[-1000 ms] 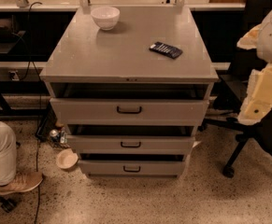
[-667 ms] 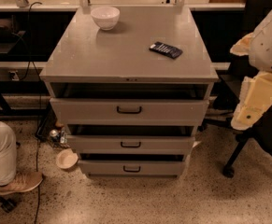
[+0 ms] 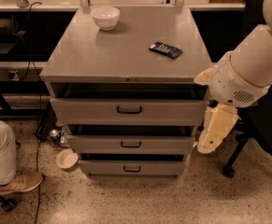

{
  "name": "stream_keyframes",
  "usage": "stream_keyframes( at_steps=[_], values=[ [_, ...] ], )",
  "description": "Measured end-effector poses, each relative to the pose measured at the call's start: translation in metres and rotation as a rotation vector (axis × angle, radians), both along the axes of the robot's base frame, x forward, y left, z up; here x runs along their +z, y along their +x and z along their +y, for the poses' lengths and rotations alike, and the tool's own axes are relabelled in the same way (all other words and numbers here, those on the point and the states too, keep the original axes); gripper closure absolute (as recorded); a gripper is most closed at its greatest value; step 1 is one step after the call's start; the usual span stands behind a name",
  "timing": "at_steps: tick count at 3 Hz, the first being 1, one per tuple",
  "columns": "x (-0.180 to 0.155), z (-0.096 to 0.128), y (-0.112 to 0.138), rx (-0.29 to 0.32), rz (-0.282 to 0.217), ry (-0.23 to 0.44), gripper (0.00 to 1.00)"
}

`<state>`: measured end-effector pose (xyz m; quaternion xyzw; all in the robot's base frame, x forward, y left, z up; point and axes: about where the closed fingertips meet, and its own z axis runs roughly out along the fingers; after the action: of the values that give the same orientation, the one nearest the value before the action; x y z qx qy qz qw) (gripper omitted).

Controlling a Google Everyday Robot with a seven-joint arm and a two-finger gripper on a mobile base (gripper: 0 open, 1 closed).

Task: Open top drawer

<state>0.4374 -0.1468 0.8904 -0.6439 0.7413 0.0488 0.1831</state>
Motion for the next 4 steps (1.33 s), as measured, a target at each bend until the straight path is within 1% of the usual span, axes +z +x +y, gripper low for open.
stream_keyframes(
  at_steps=[1, 2, 3, 4],
  values=[
    [0.000, 0.000, 0.000, 0.000, 0.000, 0.000, 0.00],
    [-0.020, 0.006, 0.005, 0.001, -0.025, 0.017, 0.00],
    [-0.073, 0.019, 0.017, 0.011, -0.042, 0.073, 0.00],
    [-0.123, 0.035, 0.051, 0.011, -0.103, 0.144, 0.00]
  ],
)
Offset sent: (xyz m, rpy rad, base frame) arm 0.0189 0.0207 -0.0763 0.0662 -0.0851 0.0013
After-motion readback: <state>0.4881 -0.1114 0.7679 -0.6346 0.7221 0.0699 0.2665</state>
